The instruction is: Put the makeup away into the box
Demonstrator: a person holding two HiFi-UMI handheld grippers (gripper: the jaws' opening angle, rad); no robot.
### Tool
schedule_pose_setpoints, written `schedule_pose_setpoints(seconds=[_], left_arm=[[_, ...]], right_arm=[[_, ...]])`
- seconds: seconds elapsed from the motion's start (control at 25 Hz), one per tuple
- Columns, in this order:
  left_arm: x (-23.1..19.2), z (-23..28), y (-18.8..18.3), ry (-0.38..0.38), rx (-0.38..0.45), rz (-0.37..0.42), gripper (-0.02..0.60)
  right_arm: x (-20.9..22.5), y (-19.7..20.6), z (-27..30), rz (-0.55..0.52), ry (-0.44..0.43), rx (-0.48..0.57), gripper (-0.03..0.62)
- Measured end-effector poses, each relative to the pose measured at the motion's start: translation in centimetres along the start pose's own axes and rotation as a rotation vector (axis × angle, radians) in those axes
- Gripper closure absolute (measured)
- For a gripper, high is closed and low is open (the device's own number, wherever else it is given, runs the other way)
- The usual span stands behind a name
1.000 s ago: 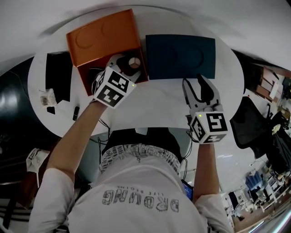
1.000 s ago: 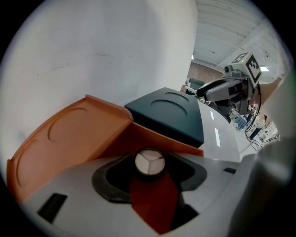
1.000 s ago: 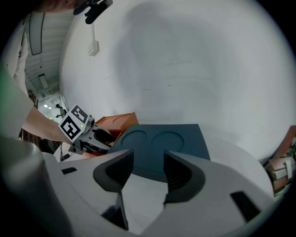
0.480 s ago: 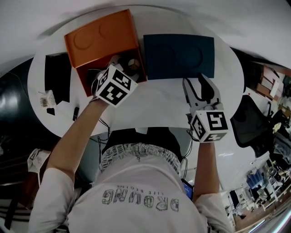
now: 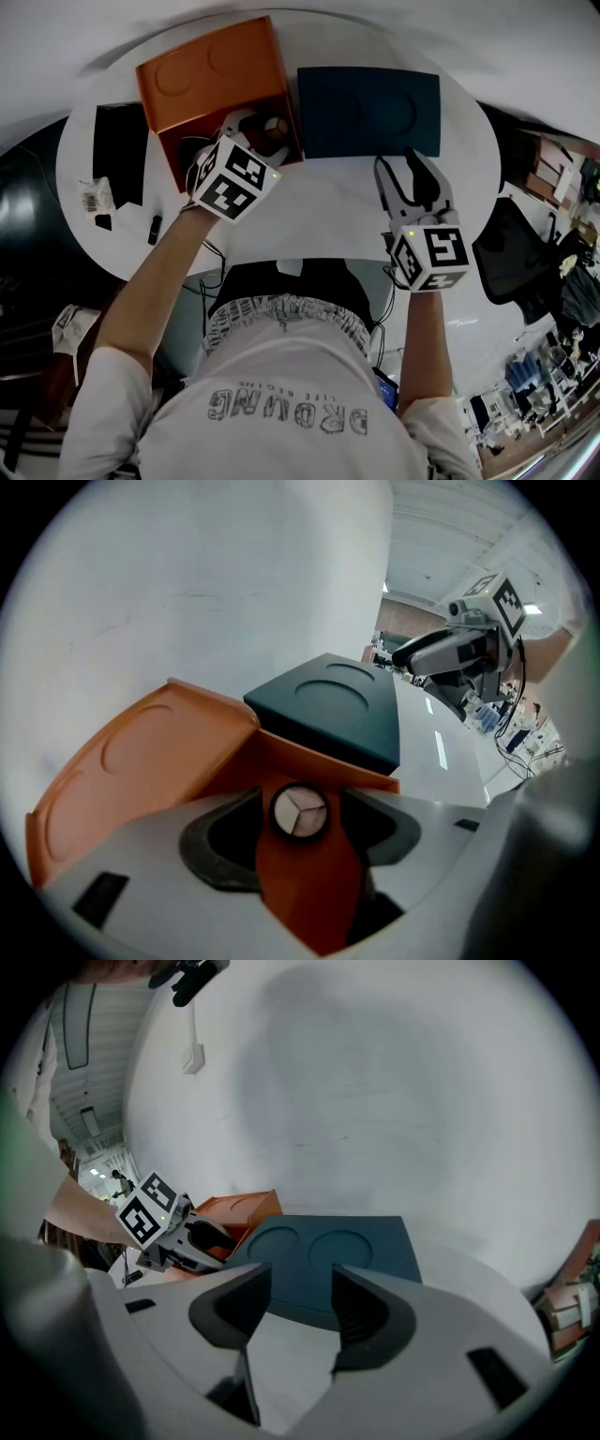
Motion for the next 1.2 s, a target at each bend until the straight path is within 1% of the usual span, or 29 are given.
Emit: schedule_pose_setpoints(seconds=[0.12, 0.36, 0.6, 0.84, 1.0, 1.2], left_arm=[[0.4, -1.6, -0.9, -0.022, 0.046, 0.005, 0.316], [1.5, -6.1, -2.7, -0.079, 0.151, -0.003, 0.316], [3.2, -10.6, -2.9, -0.131, 0.241, -0.007, 0.316], [4.3, -15.5, -1.5, -0.193, 0.306, -0.020, 0.316], [4.7, -19.0, 0.2, -0.259, 0.345, -0.048, 0.316], [4.7, -23.2, 3.6, -0.353, 0.367, -0.114, 0.316]], right_arm=[[-0.6, -0.5, -0.3, -0.007, -0.006, 0.008, 0.381], [-2.4, -1.7, -0.7, -0.035, -0.045, 0.049, 0.381], [-4.9, -2.4, -1.6, -0.068, -0.090, 0.077, 0.381], [-9.1, -2.9, -1.8, -0.110, -0.155, 0.084, 0.380], [-12.5, -3.3, -1.2, -0.160, -0.233, 0.077, 0.379], [-17.3, -3.5, 0.8, -0.236, -0.345, 0.049, 0.380]])
Point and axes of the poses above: the fingertips, and each gripper's own axes: z forward along the fingers, x to its right, y out of its underside, the point moved 7 cm from there along -z, backward along the fingers, and after that the axes turned 14 degrees about x, right-handed, at the moved point
